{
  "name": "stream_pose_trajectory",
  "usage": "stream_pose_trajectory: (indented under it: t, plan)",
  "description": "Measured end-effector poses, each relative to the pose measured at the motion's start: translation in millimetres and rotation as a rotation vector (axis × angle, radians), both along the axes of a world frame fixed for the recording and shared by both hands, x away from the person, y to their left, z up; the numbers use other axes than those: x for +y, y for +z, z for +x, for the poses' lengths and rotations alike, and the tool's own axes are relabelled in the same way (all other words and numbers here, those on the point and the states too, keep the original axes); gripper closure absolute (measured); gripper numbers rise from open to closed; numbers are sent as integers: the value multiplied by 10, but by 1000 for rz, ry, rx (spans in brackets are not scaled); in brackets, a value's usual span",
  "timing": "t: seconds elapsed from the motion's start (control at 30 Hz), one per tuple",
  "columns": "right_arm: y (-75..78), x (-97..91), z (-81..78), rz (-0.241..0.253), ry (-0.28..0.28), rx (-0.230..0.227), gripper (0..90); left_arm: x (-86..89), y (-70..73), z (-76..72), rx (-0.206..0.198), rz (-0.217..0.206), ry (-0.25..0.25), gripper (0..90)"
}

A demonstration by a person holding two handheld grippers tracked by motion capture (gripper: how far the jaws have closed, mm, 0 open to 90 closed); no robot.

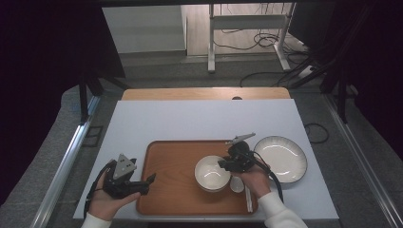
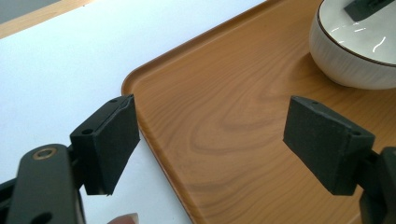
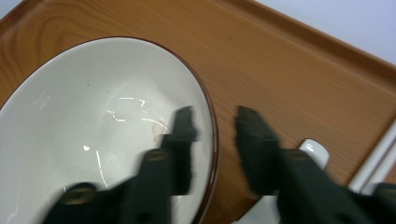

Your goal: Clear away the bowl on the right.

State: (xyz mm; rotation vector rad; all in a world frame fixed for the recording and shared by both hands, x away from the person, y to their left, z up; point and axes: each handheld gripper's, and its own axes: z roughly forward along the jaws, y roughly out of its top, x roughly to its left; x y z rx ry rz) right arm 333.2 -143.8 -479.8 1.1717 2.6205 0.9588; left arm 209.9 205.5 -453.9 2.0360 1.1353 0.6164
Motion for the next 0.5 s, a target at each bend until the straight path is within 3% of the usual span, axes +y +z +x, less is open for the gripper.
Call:
stream_pose_trajectory:
  t: [0.03,0.07,0.1,0.13,0.23,0.27,0.5]
  plan:
    - [0,0,0,0,0,0,557,0,0,0,0,0,0,178]
    - [49,-38,-11,9,-12,-17,472,2,2,0,0,0,0,178]
    - [49,-38,-11,9,-12,-17,472,4,5,-2,0,-1,0,178]
    - [110,-90,-19,18,-21,-42,401,7,8,-3,-1,-1,1,178]
    - [184,-161,-35,36,-34,-78,370,9,8,-4,-2,-1,2,178]
    - [236,-227,-46,72,-34,-91,354,7,8,-4,-2,-1,2,178]
    - [378,-489,-125,150,-21,-124,324,13,14,-7,-5,-5,4,178]
